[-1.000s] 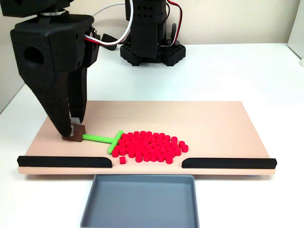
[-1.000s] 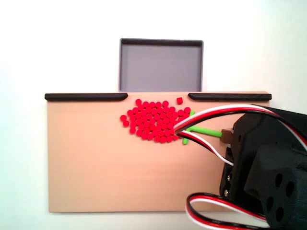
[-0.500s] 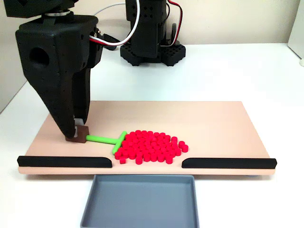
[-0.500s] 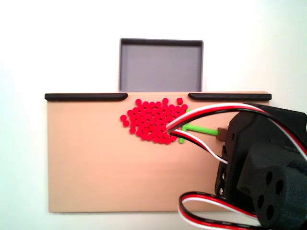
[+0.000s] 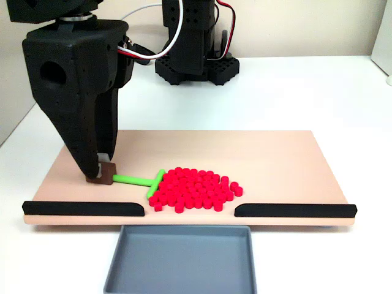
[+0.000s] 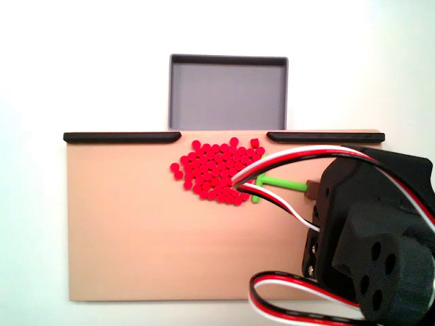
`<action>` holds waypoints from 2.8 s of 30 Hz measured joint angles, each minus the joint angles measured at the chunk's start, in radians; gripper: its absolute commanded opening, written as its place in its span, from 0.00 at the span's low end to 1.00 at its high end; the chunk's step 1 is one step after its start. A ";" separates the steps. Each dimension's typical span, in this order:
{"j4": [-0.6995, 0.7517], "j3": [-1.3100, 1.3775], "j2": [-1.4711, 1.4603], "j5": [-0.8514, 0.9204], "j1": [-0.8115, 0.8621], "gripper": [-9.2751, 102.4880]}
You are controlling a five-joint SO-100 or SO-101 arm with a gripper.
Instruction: Gather the right side granules
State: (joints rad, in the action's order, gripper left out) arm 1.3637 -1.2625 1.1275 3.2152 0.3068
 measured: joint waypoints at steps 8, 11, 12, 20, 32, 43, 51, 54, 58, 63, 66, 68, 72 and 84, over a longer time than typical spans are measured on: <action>-0.002 0.000 0.000 0.000 -0.014 0.08; -0.002 0.000 0.000 0.000 -0.015 0.08; -0.002 0.000 0.000 0.000 -0.015 0.08; -0.002 0.000 0.000 0.000 -0.018 0.08; 0.003 0.000 0.000 0.000 -0.028 0.08; 0.008 0.000 0.008 0.000 -0.018 0.08; 0.017 -0.003 0.064 0.000 0.015 0.08; 0.020 -0.003 0.098 0.000 0.017 0.08; 0.043 -0.009 0.152 0.000 0.023 0.08; 0.086 -0.018 0.235 0.000 0.026 0.08; 0.110 -0.049 0.285 -0.037 0.026 0.08; 0.112 -0.086 0.322 -0.181 0.017 0.08; 0.152 -0.135 0.385 -0.502 -0.026 0.08; 0.245 -0.138 0.423 -1.218 -0.129 0.08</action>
State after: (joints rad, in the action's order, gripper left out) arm 1.6091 -1.4005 1.5509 1.9972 0.1779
